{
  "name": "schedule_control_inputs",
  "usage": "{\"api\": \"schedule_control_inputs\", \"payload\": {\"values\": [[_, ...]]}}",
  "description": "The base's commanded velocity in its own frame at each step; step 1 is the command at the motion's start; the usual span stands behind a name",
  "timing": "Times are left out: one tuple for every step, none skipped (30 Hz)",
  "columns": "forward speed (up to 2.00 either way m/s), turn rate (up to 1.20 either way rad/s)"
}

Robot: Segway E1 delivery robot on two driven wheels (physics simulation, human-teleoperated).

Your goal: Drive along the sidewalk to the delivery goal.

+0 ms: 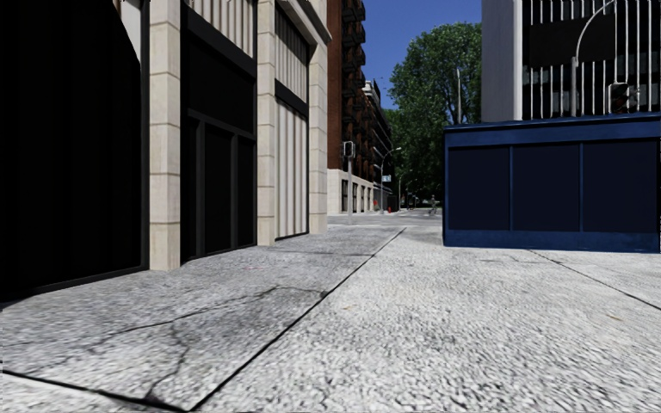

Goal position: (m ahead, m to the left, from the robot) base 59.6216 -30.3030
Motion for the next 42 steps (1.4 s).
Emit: {"api": "schedule_control_inputs", "payload": {"values": [[2.0,-0.06],[2.0,-0.06],[2.0,-0.16],[2.0,-0.18],[2.0,-0.18],[2.0,-0.18],[2.0,-0.19],[2.0,-0.2],[2.0,-0.22],[2.0,-0.22],[2.0,-0.24],[2.0,-0.25],[2.0,-0.25],[2.0,-0.25],[2.0,-0.26],[2.0,-0.26],[2.0,-0.26],[2.0,-0.31],[2.0,-0.36],[2.0,-0.37],[2.0,-0.37],[2.0,-0.38],[2.0,-0.38],[2.0,-0.38],[2.0,-0.38],[2.0,-0.38],[2.0,-0.38],[2.0,-0.36],[2.0,-0.36],[2.0,-0.18],[2.0,0.0],[2.0,0.0],[2.0,0.0],[2.0,0.0],[2.0,0.0],[2.0,0.0],[2.0,0.0],[2.0,0.0],[2.0,0.0],[2.0,0.0],[2.0,0.0],[2.0,0.0]]}}
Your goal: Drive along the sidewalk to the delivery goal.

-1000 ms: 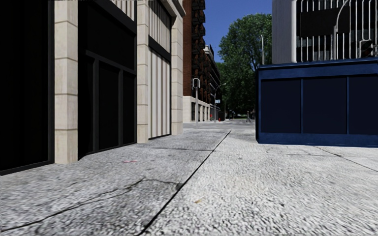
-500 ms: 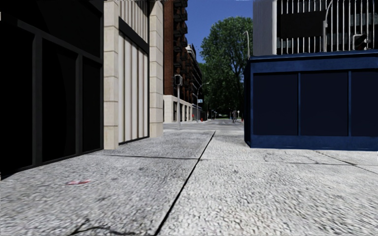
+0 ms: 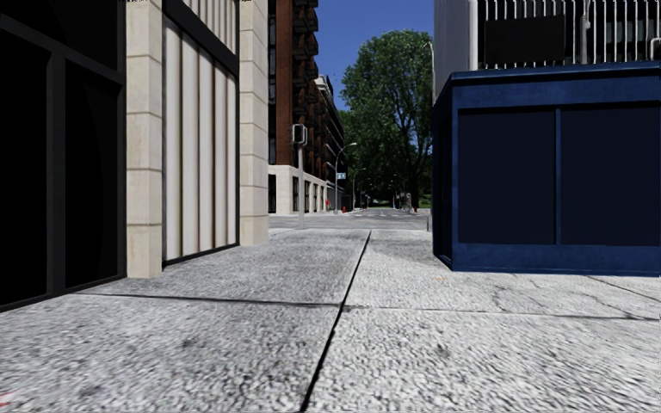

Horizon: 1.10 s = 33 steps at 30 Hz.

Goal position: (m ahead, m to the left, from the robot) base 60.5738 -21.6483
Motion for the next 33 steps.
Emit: {"api": "schedule_control_inputs", "payload": {"values": [[2.0,0.0],[2.0,0.0],[2.0,0.0],[2.0,0.0],[2.0,0.0],[2.0,0.0],[2.0,0.0],[2.0,0.0],[2.0,0.0],[2.0,0.0],[2.0,0.0],[2.0,0.0],[2.0,0.0],[2.0,0.0],[2.0,0.0],[2.0,0.0],[2.0,0.0],[2.0,0.0],[2.0,0.0],[2.0,0.0],[2.0,0.0],[2.0,0.0],[2.0,0.0],[2.0,0.0],[2.0,0.0],[2.0,0.0],[2.0,0.0],[2.0,0.0],[2.0,0.0],[2.0,0.0],[2.0,0.0],[2.0,0.0],[2.0,0.0]]}}
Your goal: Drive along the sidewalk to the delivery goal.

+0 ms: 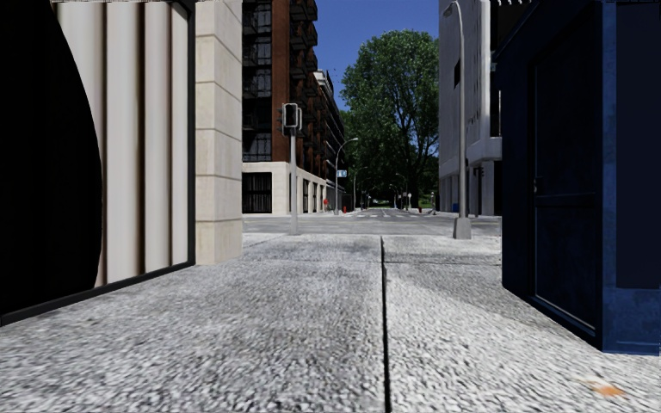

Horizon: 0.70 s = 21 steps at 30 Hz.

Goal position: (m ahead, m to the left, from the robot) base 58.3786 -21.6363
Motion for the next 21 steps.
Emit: {"api": "schedule_control_inputs", "payload": {"values": [[2.0,0.0],[2.0,0.0],[2.0,0.0],[2.0,0.0],[2.0,0.0],[2.0,0.0],[2.0,0.0],[2.0,0.0],[2.0,0.0],[2.0,0.0],[2.0,0.0],[2.0,0.0],[2.0,0.0],[2.0,0.0],[2.0,0.0],[2.0,0.0],[2.0,0.0],[2.0,0.0],[2.0,0.0],[2.0,0.0],[2.0,0.0]]}}
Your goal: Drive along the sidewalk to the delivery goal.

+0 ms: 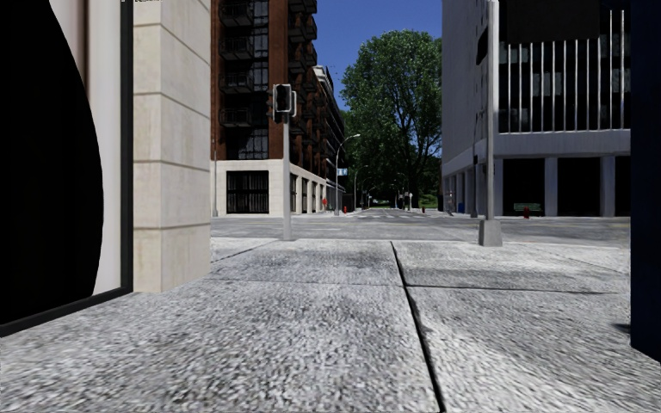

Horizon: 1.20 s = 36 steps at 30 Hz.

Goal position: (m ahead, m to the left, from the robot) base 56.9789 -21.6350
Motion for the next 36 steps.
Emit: {"api": "schedule_control_inputs", "payload": {"values": [[2.0,0.0],[2.0,0.0],[2.0,0.0],[2.0,0.0],[2.0,0.0],[2.0,0.0],[2.0,0.0],[2.0,0.0],[2.0,0.0],[2.0,0.0],[2.0,0.0],[2.0,0.0],[2.0,0.0],[2.0,0.0],[2.0,0.0],[2.0,0.0],[2.0,0.0],[2.0,0.0],[2.0,0.0],[2.0,0.0],[2.0,0.0],[2.0,0.0],[2.0,0.0],[2.0,0.0],[2.0,0.0],[2.0,0.0],[2.0,0.0],[2.0,0.0],[2.0,0.0],[2.0,0.0],[2.0,0.0],[2.0,0.66],[2.0,0.66],[2.0,0.66],[2.0,0.65],[2.0,0.63]]}}
